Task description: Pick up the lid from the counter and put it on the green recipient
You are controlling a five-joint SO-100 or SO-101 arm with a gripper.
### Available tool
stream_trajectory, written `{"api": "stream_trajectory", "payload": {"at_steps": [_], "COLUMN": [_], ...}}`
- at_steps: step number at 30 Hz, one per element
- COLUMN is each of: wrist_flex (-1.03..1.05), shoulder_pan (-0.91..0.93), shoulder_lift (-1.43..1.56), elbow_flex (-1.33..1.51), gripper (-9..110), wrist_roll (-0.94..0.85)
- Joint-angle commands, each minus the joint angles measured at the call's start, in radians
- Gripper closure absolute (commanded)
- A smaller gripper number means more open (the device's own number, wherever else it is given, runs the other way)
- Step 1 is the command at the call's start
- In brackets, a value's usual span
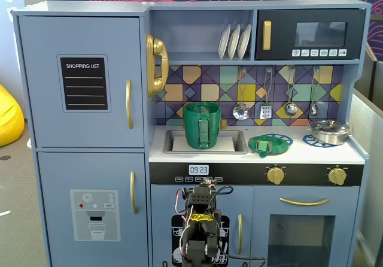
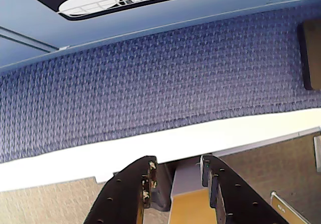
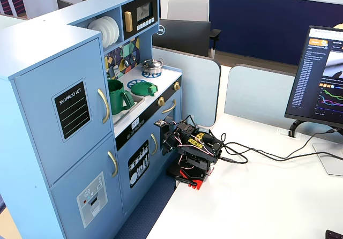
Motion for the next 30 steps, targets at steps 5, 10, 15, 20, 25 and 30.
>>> {"api": "stream_trajectory", "payload": {"at_steps": [5,10,15,20,25,30], "wrist_flex": [-0.347,-0.845,-1.134,-1.285,-1.353,-1.371], "shoulder_pan": [0.296,0.459,0.534,0.549,0.561,0.558], "shoulder_lift": [-0.245,-0.383,-0.531,-0.710,-0.894,-1.046], "elbow_flex": [-0.446,-0.545,-0.569,-0.634,-0.769,-0.916], "gripper": [100,76,60,59,61,62], "wrist_roll": [-0.147,-0.181,-0.178,-0.173,-0.160,-0.156]}}
